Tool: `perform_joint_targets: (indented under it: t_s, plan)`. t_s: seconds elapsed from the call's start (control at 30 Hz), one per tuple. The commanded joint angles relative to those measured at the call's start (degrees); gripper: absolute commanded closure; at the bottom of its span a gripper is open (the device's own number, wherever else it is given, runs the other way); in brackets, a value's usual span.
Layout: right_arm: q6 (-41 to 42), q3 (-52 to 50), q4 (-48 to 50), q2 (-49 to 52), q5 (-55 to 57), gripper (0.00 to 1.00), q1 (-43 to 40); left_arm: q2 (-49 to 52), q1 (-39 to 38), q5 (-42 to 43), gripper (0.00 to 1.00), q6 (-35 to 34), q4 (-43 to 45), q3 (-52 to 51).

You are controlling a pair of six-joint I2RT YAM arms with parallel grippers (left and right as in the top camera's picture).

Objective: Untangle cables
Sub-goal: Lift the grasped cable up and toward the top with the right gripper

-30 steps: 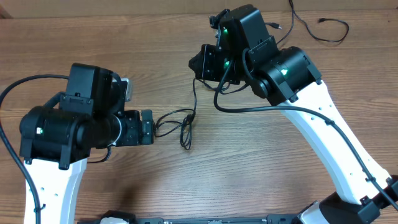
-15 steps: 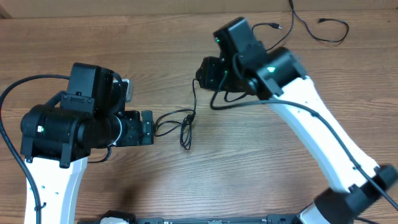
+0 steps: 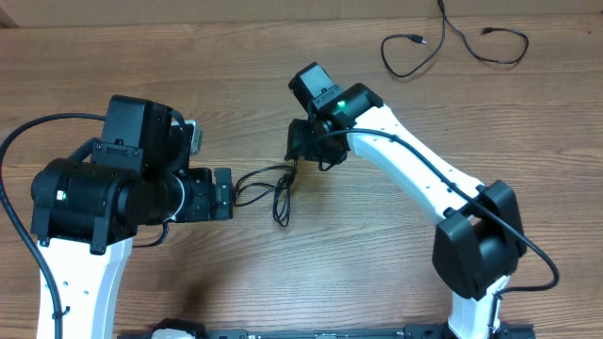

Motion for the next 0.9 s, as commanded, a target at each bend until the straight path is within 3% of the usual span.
perform_joint_targets:
  t_s: [0.0,0.07,0.23,0.27,0.53,0.67,0.87]
  plan:
    - [-0.2,-0.3,1.0,1.7,-0.5,0.45,0.6,0.2,0.2,-0.3,0.05,-0.6,0.1,0.5]
    - [-0.2,-0.3,1.5,2.6,-1.4,0.49,0.9,0.2,0.2,-0.3,0.05,-0.6,0.1,0.5]
    - [-0.2,-0.3,2.9,3.5,-2.3,0.92,1.6,0.2,0.2,-0.3,0.05,-0.6,0.3,0.5]
    - [-0.2,-0.2,3.1,3.5,-2.3,0.96,1.6,0.2,0.2,-0.3,0.05,-0.6,0.3,0.5]
    - [-0.6,10.9,-1.1,-0.6,-2.5,0.96,-0.4,0.2,0.2,-0.3,0.05,-0.6,0.3,0.5]
    - [-5.3,19.8,-4.5,-4.9,-2.6,0.96,-0.9,0.2,0.2,-0.3,0.05,-0.6,0.3,0.5]
    - [-5.8,26.0,-7.8,-10.2,3.7,0.96,-0.8,0.2,0.2,-0.3,0.04,-0.6,0.5,0.5]
